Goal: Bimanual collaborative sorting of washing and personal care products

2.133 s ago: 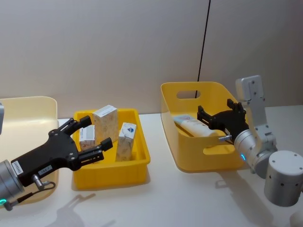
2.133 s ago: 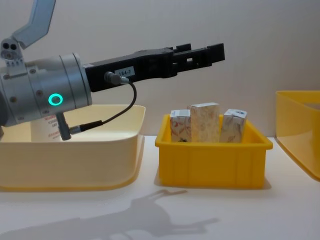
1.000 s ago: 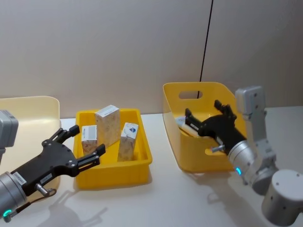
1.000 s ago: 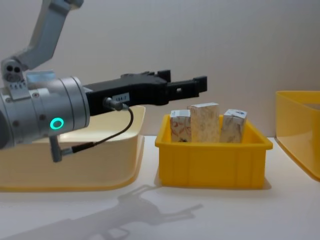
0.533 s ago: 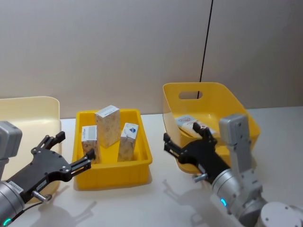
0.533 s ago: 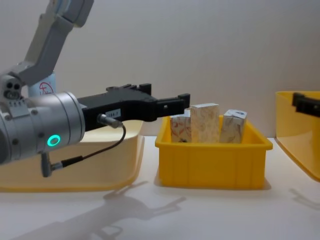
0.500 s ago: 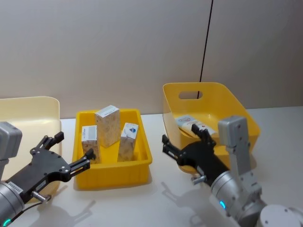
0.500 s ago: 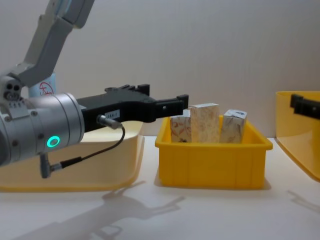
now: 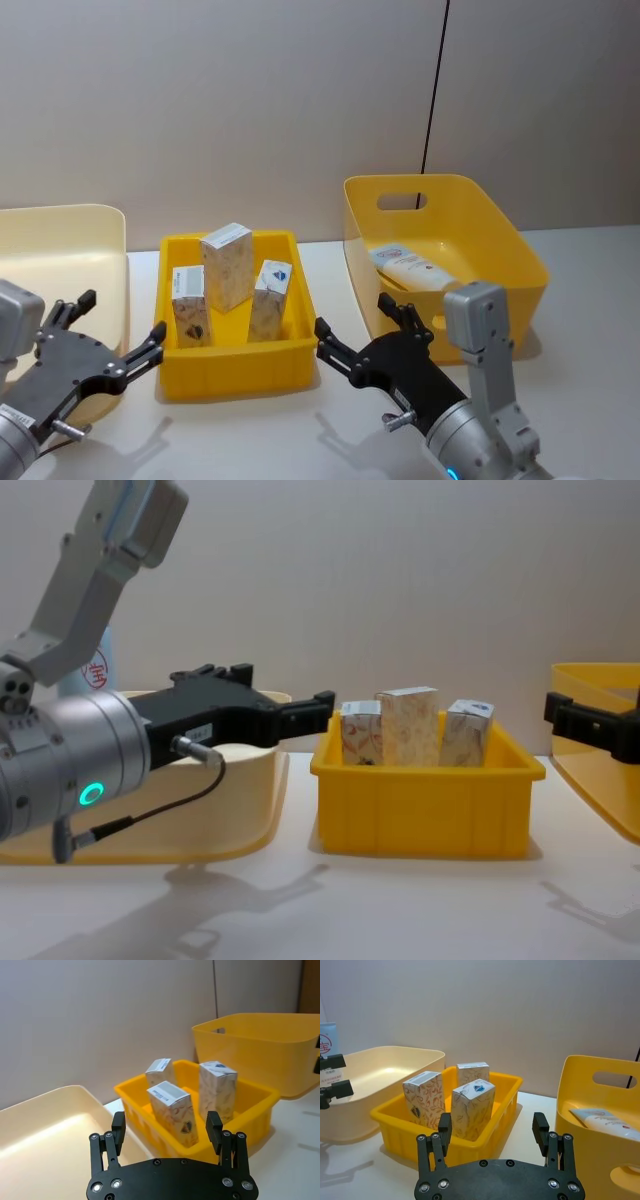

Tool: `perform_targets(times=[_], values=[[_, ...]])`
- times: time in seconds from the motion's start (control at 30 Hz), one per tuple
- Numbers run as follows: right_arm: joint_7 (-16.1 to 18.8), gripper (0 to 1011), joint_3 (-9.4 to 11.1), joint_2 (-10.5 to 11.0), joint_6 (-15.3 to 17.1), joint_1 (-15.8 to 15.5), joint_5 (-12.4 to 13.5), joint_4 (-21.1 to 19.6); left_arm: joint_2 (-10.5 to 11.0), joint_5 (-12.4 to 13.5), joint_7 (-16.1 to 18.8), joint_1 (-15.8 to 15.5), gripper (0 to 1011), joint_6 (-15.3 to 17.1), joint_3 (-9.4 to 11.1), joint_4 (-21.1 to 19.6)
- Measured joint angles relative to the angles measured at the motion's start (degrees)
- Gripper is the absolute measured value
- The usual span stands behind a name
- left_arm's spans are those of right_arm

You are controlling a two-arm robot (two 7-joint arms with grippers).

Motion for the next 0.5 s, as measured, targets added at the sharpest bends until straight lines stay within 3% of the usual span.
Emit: perform_targets(times=[0.5], values=[[0.0,1001,0.0,0.0,0.0,-0.1,0.0,0.0,0.8,5.2,10.3,3.4,1002,0.1,0.2,-2.9]])
